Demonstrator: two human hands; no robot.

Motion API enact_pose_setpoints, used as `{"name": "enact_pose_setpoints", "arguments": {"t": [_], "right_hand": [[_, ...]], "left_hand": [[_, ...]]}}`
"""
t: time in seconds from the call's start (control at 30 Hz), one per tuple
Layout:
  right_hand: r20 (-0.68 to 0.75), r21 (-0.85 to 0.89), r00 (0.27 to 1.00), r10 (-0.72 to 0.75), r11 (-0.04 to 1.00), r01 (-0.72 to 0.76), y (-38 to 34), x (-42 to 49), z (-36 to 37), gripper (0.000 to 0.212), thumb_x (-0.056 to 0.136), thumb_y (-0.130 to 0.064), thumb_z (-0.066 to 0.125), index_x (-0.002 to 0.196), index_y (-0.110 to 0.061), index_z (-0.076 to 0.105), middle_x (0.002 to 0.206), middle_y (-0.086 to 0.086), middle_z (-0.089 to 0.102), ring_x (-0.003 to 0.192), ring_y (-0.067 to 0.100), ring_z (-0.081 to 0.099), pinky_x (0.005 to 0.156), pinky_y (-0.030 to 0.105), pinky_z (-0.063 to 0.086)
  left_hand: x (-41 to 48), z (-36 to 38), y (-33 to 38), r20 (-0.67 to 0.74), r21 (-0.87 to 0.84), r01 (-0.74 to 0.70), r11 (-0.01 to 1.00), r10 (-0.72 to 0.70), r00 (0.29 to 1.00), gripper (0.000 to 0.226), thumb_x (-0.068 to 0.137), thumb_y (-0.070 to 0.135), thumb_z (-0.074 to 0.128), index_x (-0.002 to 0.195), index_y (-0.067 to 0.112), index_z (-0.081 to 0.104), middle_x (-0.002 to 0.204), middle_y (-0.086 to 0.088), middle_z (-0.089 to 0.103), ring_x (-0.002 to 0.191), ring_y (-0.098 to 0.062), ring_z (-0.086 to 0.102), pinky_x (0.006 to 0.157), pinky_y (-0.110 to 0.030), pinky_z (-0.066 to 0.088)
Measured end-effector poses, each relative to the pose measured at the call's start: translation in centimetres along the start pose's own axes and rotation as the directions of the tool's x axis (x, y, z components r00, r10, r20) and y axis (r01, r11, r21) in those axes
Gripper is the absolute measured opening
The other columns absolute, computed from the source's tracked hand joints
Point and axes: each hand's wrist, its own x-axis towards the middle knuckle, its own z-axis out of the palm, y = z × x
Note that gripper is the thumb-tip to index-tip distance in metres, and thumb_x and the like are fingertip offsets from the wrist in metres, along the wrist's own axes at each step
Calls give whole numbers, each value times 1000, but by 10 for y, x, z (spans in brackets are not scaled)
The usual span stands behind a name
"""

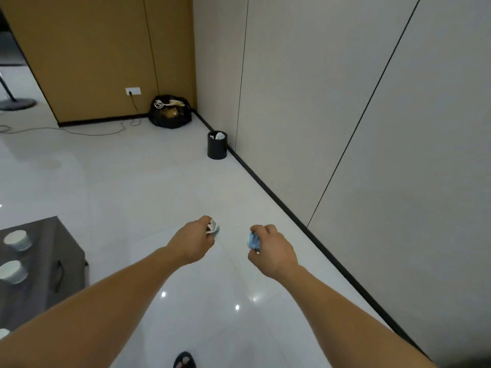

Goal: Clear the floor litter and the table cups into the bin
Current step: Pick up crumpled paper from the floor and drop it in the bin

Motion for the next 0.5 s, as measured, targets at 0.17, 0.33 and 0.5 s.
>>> {"name": "enact_pose_setpoints", "arguments": {"t": [0.17,0.33,0.5], "right_hand": [[18,-16,1000,-21,1000,21,-12,127,6,54,89,-29,57,140,-28,40,136,3,43,109,25,52,86,32,46],[21,0,1000,-9,1000,9,-28,242,5,52,90,-30,55,139,-28,39,135,0,43,107,23,53,84,31,48],[56,-4,998,-15,1000,15,-30,344,4,52,90,-29,55,139,-29,39,135,0,43,108,22,53,83,29,47]], "left_hand": [[113,-16,-36,6,2,21,1000,-21,1000,16,95,33,48,105,21,51,92,0,63,75,-19,55,62,-27,39],[223,-57,-66,20,2,29,1000,-29,999,11,95,35,48,99,24,49,91,3,62,72,-16,53,57,-24,36],[326,-93,-80,26,35,50,998,-51,998,9,95,29,48,101,23,48,93,0,62,74,-18,53,59,-26,38]]}}
